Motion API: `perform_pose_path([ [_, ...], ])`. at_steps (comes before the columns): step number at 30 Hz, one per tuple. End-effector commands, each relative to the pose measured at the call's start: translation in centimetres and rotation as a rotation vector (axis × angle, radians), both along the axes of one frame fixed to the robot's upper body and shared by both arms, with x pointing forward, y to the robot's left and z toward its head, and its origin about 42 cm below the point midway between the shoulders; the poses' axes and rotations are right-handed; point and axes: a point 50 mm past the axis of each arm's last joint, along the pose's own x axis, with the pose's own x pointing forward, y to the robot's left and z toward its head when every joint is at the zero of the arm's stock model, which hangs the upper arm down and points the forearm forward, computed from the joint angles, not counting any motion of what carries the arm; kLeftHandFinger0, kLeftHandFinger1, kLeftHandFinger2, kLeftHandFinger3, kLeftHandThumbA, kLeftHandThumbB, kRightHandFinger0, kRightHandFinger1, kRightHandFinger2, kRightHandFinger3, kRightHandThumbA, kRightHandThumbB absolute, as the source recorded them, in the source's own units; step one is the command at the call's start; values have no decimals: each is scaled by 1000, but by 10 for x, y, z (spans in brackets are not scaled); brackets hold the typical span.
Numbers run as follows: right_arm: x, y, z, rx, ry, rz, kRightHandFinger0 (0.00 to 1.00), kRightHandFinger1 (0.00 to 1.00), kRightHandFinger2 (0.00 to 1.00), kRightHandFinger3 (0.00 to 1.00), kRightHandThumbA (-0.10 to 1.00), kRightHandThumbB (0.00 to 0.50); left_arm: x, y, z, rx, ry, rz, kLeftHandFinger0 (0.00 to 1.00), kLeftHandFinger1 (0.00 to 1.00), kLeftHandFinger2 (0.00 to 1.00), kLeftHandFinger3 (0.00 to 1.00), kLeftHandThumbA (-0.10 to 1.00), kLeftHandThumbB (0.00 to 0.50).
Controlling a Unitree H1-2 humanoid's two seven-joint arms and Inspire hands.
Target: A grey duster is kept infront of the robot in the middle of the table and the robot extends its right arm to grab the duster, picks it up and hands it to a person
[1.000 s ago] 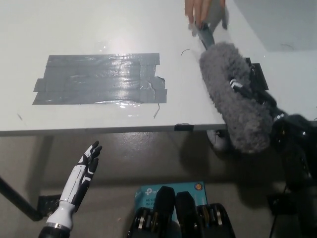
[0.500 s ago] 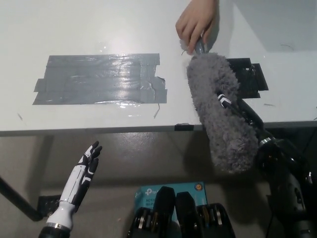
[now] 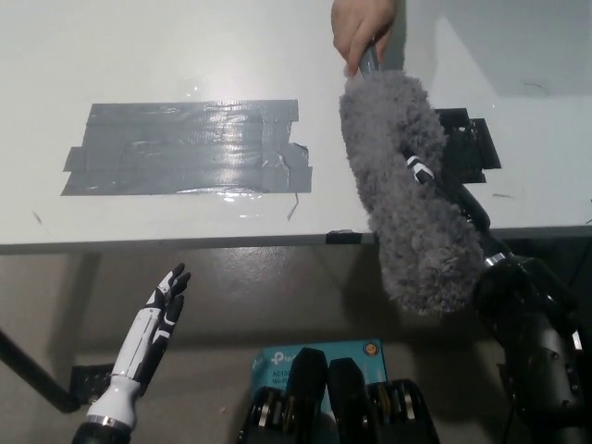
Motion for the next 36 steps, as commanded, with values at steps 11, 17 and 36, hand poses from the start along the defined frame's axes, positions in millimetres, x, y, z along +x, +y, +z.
perform_pose_path([
  [11,-39,22,110,219,-392,426,1000,1000,1000,1000,888,500,16,2,25,-8,-102,-3,1000,1000,1000,1000,1000,291],
  [17,-47,10,107,219,-413,425,1000,1000,1000,1000,966,500,16,3,24,-3,-97,0,1000,1000,1000,1000,1000,293],
  [36,-103,-33,44,-180,-492,68,1000,1000,1000,1000,1000,440,15,5,21,9,-91,1,1000,1000,1000,1000,1000,284],
])
